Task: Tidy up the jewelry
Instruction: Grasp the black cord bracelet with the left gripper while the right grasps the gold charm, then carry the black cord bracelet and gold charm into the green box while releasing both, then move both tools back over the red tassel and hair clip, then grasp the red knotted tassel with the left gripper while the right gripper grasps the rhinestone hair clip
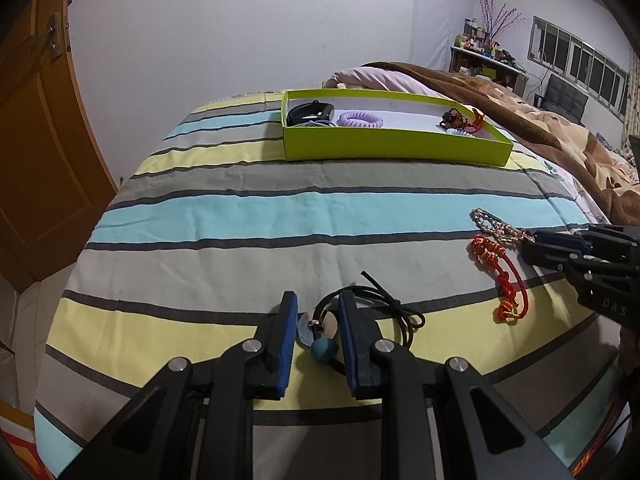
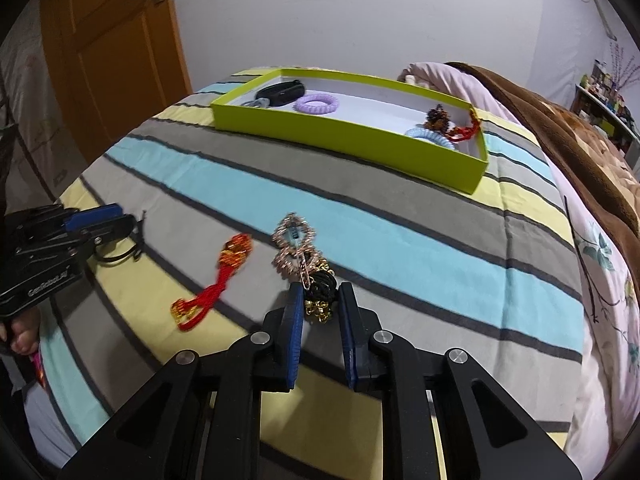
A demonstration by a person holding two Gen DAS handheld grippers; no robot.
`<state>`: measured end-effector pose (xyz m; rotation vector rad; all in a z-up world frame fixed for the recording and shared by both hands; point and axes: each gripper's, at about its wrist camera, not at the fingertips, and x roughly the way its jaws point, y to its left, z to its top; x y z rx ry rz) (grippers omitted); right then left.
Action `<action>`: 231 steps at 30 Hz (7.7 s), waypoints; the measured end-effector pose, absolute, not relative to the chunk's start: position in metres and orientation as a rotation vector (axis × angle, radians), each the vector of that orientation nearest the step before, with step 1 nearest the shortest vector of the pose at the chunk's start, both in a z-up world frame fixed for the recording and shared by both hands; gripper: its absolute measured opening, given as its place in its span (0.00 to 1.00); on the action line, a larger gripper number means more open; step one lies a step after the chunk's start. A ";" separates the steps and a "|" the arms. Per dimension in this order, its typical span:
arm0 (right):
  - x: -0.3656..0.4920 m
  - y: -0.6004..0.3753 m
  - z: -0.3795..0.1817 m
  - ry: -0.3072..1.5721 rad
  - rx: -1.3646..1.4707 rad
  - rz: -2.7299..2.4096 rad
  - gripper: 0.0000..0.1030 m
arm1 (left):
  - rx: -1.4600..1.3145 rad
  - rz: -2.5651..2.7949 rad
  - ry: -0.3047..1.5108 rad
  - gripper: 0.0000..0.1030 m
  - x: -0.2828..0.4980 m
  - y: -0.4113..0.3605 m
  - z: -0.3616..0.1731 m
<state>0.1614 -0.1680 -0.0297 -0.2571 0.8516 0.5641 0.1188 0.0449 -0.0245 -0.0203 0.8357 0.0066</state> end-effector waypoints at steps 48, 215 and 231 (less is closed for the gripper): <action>0.142 -0.202 0.041 0.673 -0.090 0.503 0.17 | -0.049 -0.095 0.661 0.19 0.121 0.022 0.048; 0.139 -0.210 0.004 0.751 -0.057 0.535 0.29 | -0.067 -0.185 0.858 0.17 0.137 -0.042 -0.020; 0.177 -0.164 -0.015 0.837 -0.127 0.588 0.29 | -0.125 -0.142 0.845 0.11 0.137 0.001 -0.018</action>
